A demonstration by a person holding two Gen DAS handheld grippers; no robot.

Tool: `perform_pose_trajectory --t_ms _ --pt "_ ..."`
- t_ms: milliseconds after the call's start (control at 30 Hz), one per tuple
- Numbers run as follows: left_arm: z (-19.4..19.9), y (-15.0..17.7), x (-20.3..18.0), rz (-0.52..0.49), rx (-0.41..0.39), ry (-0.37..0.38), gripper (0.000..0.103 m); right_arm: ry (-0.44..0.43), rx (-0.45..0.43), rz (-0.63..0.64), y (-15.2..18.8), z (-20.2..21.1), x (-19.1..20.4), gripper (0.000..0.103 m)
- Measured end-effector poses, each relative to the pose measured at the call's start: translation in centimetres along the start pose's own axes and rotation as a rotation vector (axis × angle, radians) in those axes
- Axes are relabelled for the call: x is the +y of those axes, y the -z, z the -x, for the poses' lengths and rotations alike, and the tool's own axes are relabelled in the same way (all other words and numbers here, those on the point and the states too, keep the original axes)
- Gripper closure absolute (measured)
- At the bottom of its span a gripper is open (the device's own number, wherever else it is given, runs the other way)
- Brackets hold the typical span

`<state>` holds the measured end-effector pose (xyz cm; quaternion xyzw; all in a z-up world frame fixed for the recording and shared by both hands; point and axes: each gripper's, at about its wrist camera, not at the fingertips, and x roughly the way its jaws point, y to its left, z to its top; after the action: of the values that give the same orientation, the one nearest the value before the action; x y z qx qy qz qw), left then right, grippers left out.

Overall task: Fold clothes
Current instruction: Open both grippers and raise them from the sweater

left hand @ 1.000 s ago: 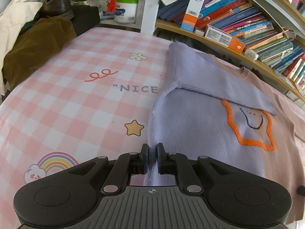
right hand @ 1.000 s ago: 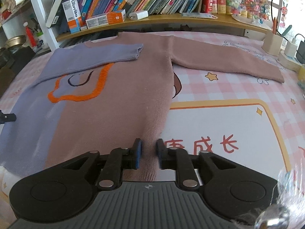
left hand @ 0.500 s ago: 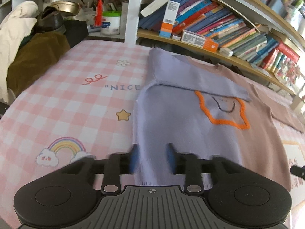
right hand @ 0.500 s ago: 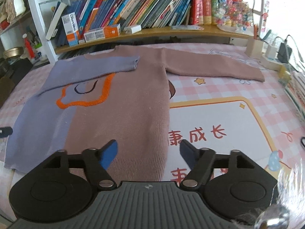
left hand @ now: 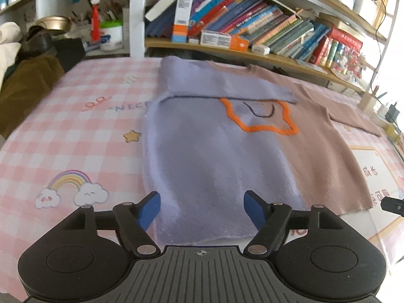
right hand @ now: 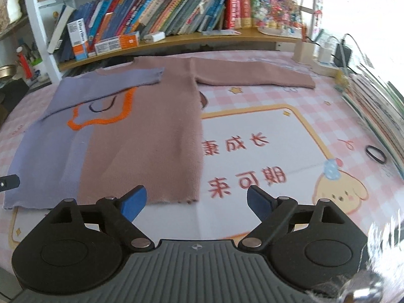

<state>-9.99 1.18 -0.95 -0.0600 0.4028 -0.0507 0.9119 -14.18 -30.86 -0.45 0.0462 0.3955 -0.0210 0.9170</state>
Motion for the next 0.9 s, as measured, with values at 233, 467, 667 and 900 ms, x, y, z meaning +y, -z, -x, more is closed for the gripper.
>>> perform_pose_trajectory --t_ms 233,467,667,900 --pt "-0.4 -0.4 -1.2 0.003 -0.007 0.010 0.019 0.019 -0.004 -0.012 -0.2 0.1 -1.3 0.007" --pt "-1.0 -0.7 -3.1 0.025 -0.005 -0.034 0.013 0.003 -0.005 -0.100 -2.1 -1.3 -5.2 0.007" --pt "-1.3 -1.0 -5.6 0.101 -0.015 -0.135 0.013 -0.057 -0.001 -0.103 -5.0 -4.1 -9.2 0.007" --pt "-1.8 -0.7 -11.8 0.140 -0.020 -0.229 0.012 -0.128 -0.016 -0.049 -9.0 -7.3 -15.1 0.007"
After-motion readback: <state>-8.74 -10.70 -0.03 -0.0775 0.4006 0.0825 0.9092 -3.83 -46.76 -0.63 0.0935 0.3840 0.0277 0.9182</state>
